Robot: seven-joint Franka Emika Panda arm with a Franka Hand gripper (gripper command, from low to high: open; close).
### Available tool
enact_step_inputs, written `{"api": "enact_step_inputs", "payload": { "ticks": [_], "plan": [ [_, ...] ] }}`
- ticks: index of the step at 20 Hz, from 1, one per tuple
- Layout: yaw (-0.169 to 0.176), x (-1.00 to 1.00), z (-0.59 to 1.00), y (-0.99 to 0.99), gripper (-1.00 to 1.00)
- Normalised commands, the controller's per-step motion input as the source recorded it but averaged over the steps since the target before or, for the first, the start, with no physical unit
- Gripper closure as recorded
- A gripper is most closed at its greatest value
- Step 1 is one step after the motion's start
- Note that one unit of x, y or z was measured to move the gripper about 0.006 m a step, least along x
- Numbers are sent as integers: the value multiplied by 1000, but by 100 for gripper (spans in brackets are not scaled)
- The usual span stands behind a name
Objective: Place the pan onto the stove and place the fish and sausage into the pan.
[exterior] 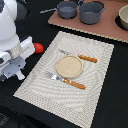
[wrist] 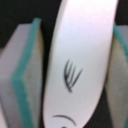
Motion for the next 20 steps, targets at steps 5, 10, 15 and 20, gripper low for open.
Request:
{"api": "enact_step_inputs", "payload": {
  "ticks": [5,10,15,20],
  "plan": [
    [-27,22,245,-21,100],
    [-113,-175,1000,18,100],
    [-77,98,1000,549,100],
    [-17,441,1000,887,100]
  ]
}}
